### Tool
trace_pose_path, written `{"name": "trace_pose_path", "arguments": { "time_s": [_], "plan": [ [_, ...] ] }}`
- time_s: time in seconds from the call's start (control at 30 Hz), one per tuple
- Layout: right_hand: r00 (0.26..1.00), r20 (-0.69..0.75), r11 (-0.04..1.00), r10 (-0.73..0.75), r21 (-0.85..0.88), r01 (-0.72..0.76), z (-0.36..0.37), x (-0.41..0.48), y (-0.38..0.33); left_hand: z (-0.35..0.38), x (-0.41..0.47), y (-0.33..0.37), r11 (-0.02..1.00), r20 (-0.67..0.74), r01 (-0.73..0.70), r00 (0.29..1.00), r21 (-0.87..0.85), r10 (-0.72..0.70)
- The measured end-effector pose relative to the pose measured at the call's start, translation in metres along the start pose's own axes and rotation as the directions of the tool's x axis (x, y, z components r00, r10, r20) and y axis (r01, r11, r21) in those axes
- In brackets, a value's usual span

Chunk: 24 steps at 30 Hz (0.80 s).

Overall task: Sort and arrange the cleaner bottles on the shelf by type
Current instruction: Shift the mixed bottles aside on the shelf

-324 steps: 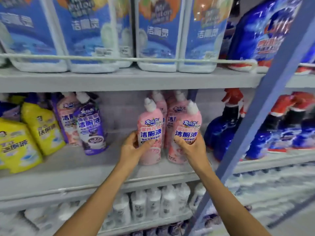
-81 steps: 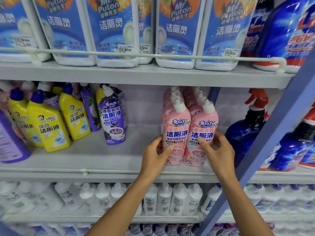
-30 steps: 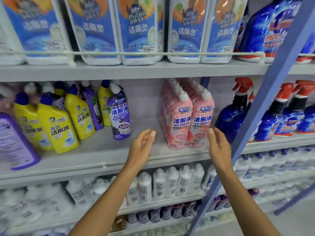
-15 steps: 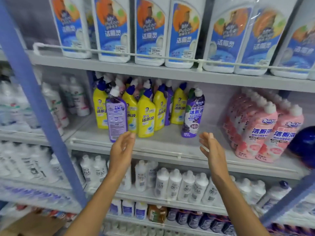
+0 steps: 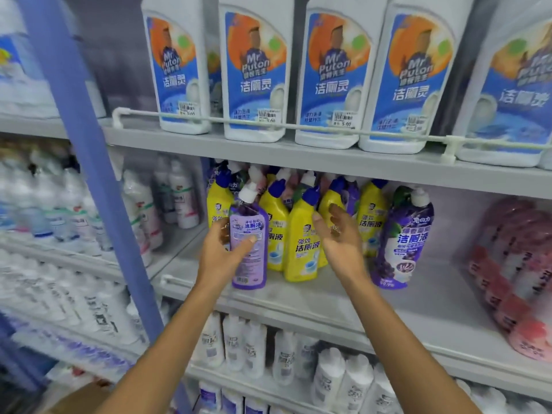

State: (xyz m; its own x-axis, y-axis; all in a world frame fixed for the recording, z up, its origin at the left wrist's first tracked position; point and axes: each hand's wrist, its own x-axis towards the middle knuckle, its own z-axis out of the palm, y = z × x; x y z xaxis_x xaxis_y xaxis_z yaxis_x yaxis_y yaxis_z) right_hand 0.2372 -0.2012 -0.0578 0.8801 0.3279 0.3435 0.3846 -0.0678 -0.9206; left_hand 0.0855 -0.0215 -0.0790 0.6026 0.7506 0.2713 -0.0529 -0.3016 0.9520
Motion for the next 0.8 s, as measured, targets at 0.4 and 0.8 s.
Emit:
{"name": "trace_pose_path", "arguments": {
  "time_s": [0.4,0.8],
  "plan": [
    [0.999,-0.045,0.957,0.029,-0.288,-0.041,0.035,0.014,0.021,0.016,0.019,-0.015,0.999,0.045,-0.032,0.998,-0.034,0.033],
    [0.955,-0.296,0.936,-0.030,-0.344,-0.077,-0.036,-0.027,0.042,0.086,0.006,-0.006,0.996,0.265,-0.085,0.960,-0.022,0.088]
  ]
}}
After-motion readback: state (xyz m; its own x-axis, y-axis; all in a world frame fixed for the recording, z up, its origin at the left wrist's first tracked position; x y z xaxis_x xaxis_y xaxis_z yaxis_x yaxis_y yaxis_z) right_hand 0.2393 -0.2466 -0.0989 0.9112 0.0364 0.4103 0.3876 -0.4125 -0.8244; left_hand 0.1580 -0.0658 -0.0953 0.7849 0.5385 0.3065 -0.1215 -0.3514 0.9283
